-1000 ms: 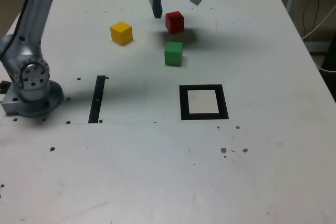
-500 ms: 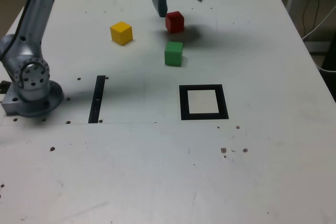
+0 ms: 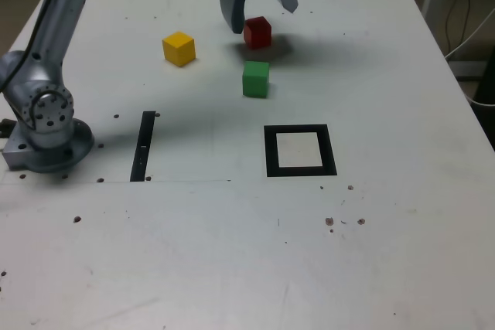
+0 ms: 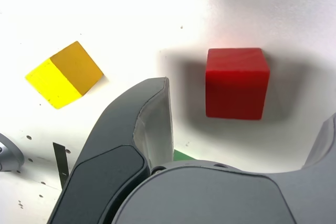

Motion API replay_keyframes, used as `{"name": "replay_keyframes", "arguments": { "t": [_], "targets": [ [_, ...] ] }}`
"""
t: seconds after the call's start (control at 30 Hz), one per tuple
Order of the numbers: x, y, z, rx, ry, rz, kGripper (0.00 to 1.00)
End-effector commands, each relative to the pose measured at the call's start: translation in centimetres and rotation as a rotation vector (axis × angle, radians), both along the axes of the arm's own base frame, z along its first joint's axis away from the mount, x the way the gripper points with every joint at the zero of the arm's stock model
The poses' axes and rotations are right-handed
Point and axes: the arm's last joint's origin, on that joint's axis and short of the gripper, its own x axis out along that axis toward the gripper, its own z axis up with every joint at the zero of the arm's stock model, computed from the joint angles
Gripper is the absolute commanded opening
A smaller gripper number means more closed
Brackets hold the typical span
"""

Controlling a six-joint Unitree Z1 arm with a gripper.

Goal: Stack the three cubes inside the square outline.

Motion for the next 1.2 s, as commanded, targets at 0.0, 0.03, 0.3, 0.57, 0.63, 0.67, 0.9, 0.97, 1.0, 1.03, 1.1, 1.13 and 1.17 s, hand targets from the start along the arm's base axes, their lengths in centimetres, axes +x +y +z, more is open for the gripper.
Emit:
{"name": "replay_keyframes", "arguments": {
  "t": [0.0,0.03,0.3,0.57,0.63,0.67,0.9,0.97,1.0,1.03,1.1,1.13,1.17],
  "targets": [
    [0.1,0.4,-0.5,-0.006,0.003,0.008,0.99],
    [0.1,0.5,-0.7,-0.008,0.005,0.010,0.99],
    [0.5,1.3,-2.8,-0.033,0.031,0.020,0.99],
    [0.9,1.7,-3.4,-0.035,0.034,0.022,0.94],
    [1.0,1.7,-3.4,-0.036,0.036,0.023,0.91],
    [1.0,1.7,-3.4,-0.037,0.038,0.024,0.89],
    [1.1,1.7,-3.1,-0.019,0.040,0.036,0.54],
    [1.2,1.7,-3.0,-0.007,0.035,0.033,0.41],
    [1.3,1.7,-3.0,-0.003,0.033,0.030,0.37],
    [1.3,1.7,-3.0,0.000,0.032,0.028,0.34],
    [1.4,1.7,-3.1,-0.002,0.034,0.027,0.33],
    [1.4,1.7,-3.1,-0.003,0.035,0.027,0.33],
    [1.3,1.7,-3.1,-0.005,0.036,0.027,0.33]
  ]
}}
